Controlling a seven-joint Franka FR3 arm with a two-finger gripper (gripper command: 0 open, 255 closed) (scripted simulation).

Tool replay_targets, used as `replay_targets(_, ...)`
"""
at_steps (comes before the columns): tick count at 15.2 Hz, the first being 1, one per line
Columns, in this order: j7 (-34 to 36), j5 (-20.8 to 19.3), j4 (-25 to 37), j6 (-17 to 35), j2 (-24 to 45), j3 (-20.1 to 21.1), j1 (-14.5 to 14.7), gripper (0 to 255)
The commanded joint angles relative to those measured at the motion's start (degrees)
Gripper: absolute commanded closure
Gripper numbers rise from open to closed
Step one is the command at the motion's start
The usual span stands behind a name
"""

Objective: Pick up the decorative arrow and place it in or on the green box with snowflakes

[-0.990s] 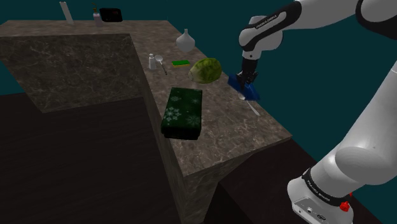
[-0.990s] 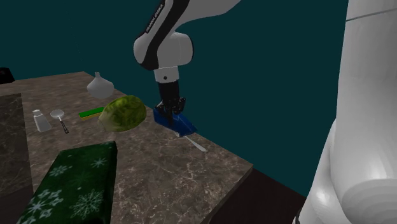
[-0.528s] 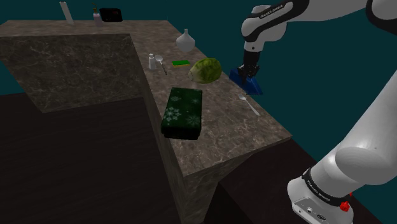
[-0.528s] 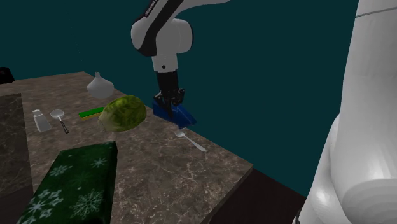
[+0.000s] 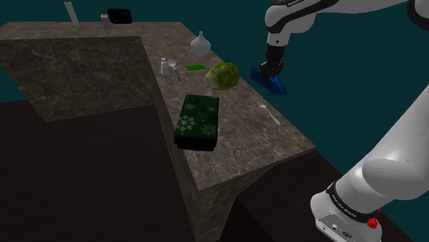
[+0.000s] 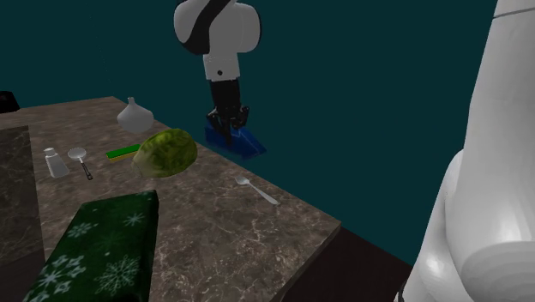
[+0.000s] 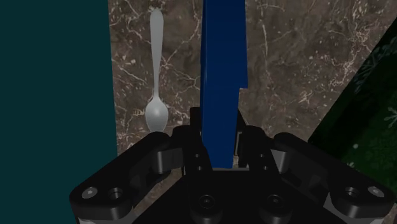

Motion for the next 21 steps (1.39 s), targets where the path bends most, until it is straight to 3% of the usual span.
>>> replay_targets(1, 0.1, -0.1, 1.1, -1.5, -0.5, 0.0, 0.0, 255)
replay_targets(11, 11.6, 1.3, 2.3, -2.0, -0.2, 5.5, 6.5, 255)
replay_targets(21, 23.7, 2.7, 9.9, -3.6, 5.1, 11.1, 13.3, 255)
